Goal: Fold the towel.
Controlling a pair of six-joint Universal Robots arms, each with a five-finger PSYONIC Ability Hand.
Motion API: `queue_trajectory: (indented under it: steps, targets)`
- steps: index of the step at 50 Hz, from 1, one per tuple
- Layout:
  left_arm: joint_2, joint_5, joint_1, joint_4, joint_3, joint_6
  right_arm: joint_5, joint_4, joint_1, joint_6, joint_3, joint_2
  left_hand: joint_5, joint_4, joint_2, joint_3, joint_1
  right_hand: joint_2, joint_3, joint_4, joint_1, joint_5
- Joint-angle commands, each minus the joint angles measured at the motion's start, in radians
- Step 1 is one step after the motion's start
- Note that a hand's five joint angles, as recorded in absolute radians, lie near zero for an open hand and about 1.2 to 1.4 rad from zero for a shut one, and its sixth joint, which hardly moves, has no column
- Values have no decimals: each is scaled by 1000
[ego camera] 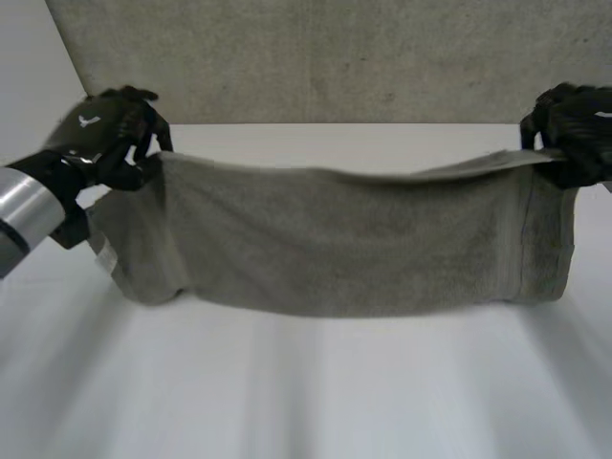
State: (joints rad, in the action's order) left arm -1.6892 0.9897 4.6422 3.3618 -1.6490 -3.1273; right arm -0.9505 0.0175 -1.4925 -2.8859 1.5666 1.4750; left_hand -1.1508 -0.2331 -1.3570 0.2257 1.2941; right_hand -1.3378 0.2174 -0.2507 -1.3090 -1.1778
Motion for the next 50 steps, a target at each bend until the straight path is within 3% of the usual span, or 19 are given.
queue_trajectory:
  steps: [1, 10, 17, 22, 24, 26, 31, 34, 39, 50]
  targets:
    - [-102, 6, -22, -91, 61, -52, -99, -100, -69, 25, -54, -101, -71, 59, -39, -51, 102, -58, -43, 76, -87, -44]
    - [-136, 12, -28, -136, 41, -247, -105, -113, -72, 40, -42, -177, -71, 59, -39, -51, 102, -58, -43, 76, -87, -44]
    - [-231, 36, -26, -130, 138, -267, -120, -108, -86, 97, -105, -243, -71, 59, -39, -51, 102, -58, -43, 76, -87, -44]
    - [-356, 81, -34, -130, 367, -266, -139, -122, -144, 128, -318, -338, -71, 59, -39, -51, 102, -58, -43, 76, -87, -44]
    - [-380, 104, -54, -130, 463, -264, -180, -140, -187, 128, -527, -376, -71, 59, -39, -51, 102, -58, -43, 76, -87, -44]
    - [-382, 147, -121, -118, 634, -264, -203, -136, -202, 114, -631, -372, -71, 59, -39, -51, 102, -58, -43, 76, -87, -44]
    - [-289, 187, -175, 12, 707, -225, -286, -36, -218, -33, -786, -279, -71, 59, -39, -51, 102, -58, -43, 76, -87, -44]
    - [-167, 185, -169, 134, 632, -134, -278, 30, -210, -145, -732, -246, -71, 59, -39, -51, 102, -58, -43, 76, -87, -44]
    - [-153, 173, -134, 244, 529, -25, -235, 33, -204, -138, -587, -232, -71, 59, -39, -51, 102, -58, -43, 76, -87, -44]
    - [-153, 72, -89, 240, 261, -48, -180, 70, -186, -33, -271, -159, -71, 59, -39, -51, 102, -58, -43, 76, -87, -44]
